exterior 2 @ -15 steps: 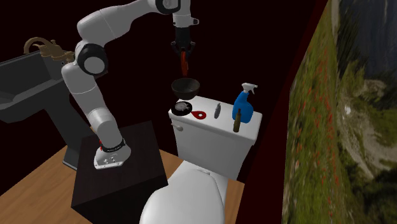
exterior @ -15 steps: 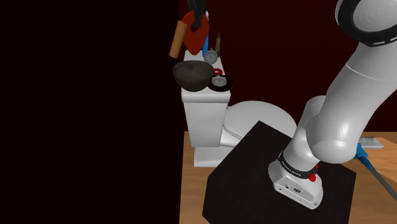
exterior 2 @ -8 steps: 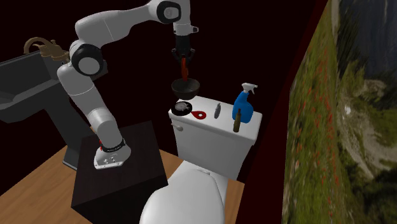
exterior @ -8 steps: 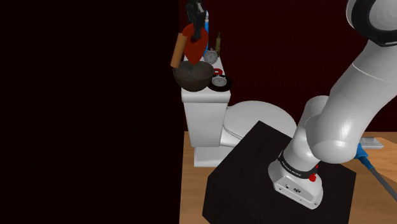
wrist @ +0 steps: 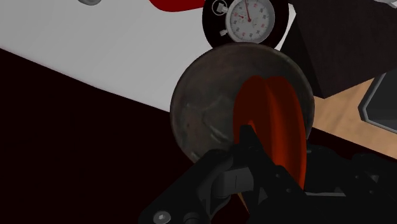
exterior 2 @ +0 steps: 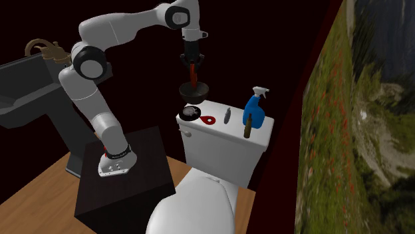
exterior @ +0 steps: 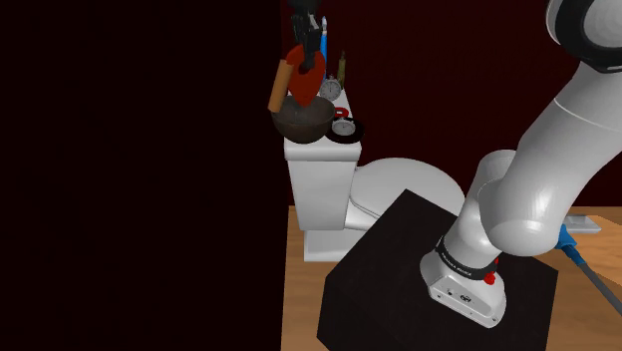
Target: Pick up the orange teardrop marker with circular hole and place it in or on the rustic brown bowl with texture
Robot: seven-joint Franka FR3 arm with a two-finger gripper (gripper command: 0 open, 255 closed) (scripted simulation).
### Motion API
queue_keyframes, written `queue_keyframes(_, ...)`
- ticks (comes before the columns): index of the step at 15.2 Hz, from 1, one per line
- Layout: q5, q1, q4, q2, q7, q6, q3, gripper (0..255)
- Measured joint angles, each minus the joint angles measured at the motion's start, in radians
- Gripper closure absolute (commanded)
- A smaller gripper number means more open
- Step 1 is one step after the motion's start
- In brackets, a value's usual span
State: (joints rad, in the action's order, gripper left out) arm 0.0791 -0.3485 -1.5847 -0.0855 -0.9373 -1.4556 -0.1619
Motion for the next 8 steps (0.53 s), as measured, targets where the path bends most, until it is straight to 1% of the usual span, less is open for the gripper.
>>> queue_keyframes(1,0.0,0.0,-0.001,0.0,0.001,0.0,0.0,255)
queue_keyframes(2,0.0,0.0,0.001,0.001,0.0,0.002,0.0,0)
queue_keyframes(8,0.0,0.0,0.004,0.003,0.001,0.005,0.0,0)
